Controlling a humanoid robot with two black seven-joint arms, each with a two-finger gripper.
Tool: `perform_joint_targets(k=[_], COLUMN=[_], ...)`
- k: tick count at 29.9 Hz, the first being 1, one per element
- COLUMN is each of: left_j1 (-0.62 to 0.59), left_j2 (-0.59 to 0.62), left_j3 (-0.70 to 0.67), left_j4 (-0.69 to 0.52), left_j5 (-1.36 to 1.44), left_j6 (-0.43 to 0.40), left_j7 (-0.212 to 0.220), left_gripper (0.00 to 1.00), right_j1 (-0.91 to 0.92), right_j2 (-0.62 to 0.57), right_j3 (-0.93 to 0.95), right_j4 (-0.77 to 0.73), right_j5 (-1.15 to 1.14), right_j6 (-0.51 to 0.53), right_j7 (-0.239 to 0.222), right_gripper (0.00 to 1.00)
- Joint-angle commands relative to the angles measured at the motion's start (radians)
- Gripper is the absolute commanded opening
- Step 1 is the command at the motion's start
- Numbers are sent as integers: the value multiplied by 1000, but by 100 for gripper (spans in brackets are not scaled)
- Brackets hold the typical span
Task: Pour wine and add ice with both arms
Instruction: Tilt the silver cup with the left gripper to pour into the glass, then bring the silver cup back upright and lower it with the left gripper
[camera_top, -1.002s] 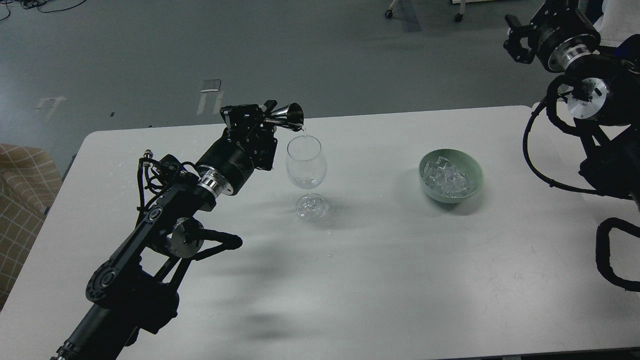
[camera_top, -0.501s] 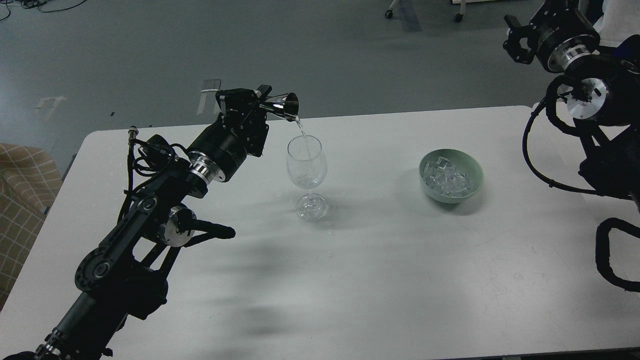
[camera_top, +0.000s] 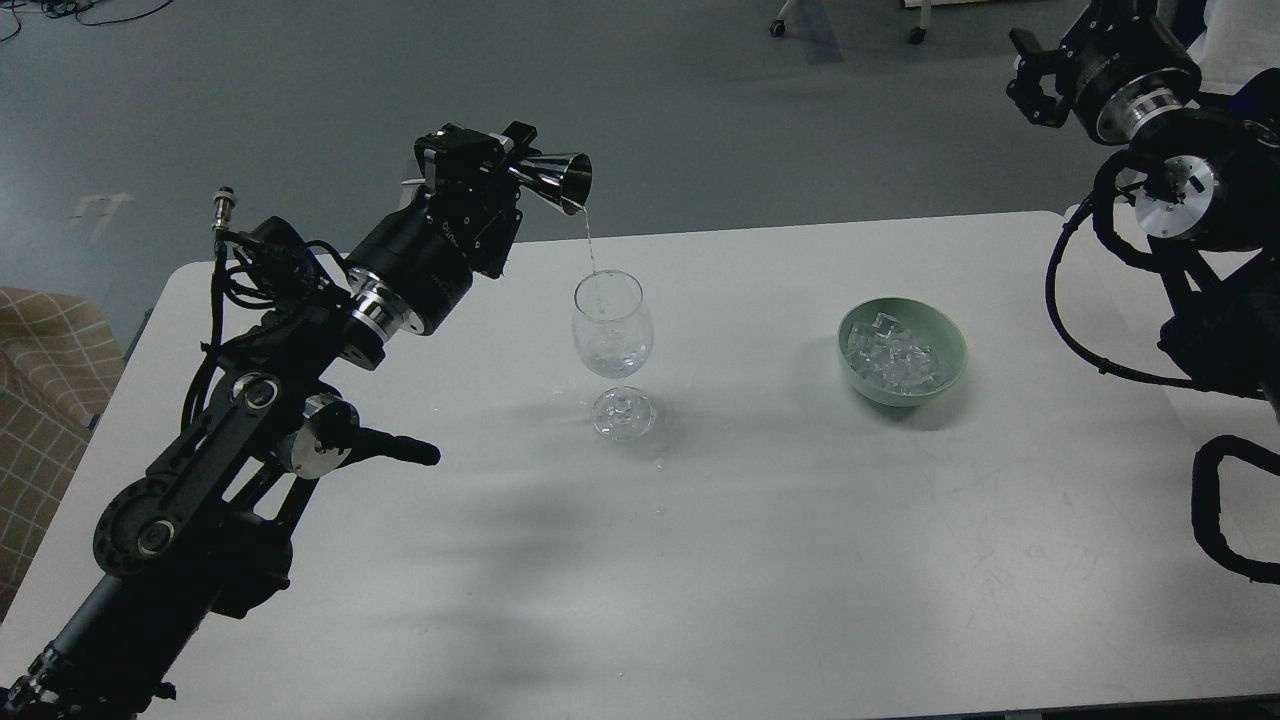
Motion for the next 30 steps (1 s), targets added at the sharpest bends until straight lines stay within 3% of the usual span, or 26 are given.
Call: perform_joint_targets(k=[1,23,28,30], left_j1=[-6,-6,63,69], left_j2=[3,-1,-4,-1], left_j3=[1,-15,-48,-57], left_j4=[-3,-51,-31,-22], left_j5=[21,136,-9,-84], left_j6=[1,2,7,7], left_j7=[0,-9,-96,-93], left_gripper=[15,15,15,15], right_j1=[0,0,2,2], right_j2=[0,0,-1,-1], right_j3=[1,0,-2,-2], right_j4=[3,0,0,0], right_j5=[0,0,0,0], right_j6=[0,6,6,8], right_j7=[0,0,0,0], right_gripper=[100,100,100,100])
